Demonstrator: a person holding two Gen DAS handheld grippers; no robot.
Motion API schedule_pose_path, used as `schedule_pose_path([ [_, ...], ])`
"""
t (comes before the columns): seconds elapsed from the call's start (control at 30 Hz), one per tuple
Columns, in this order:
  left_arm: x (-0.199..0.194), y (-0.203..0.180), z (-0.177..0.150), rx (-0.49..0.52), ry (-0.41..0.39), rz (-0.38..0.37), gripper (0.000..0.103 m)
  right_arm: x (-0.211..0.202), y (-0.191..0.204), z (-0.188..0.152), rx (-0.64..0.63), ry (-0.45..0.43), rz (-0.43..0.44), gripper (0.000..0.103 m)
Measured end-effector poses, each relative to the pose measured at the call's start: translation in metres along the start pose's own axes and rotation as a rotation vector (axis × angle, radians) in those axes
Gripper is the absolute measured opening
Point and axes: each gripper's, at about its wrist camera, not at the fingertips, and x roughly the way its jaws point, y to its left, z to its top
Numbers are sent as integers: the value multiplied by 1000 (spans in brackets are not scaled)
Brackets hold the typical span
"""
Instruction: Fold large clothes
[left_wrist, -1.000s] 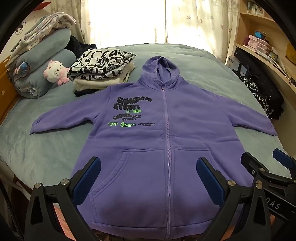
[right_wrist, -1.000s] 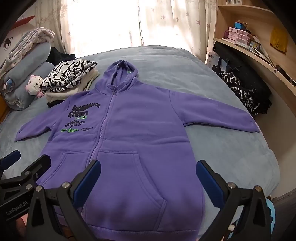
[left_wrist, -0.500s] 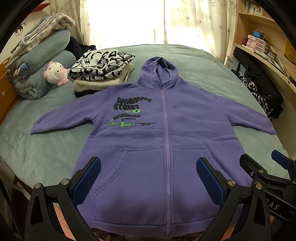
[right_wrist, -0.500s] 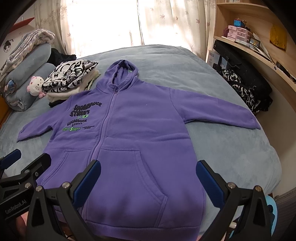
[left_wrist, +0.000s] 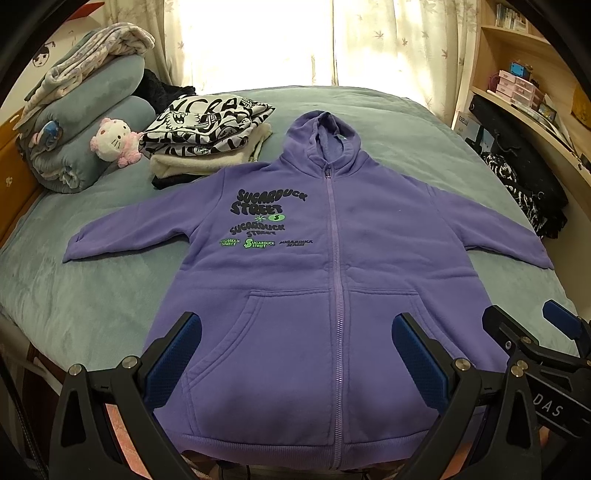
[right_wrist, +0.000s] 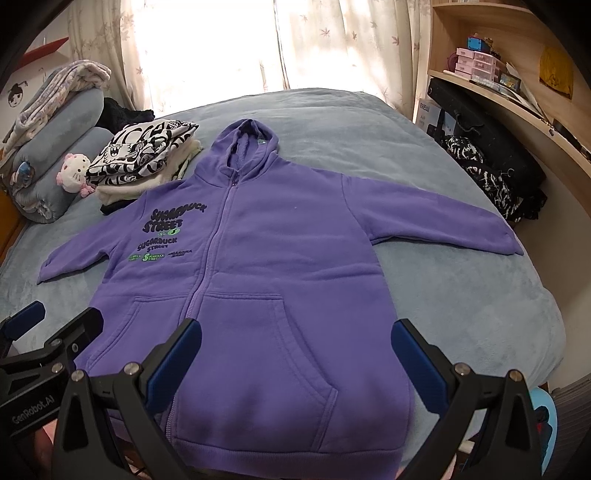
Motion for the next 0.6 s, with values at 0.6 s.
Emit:
schedule_pose_path([
  [0.6,5,-6,5,19,-4,23,102,-7,-20,8,60,-54,88,103],
])
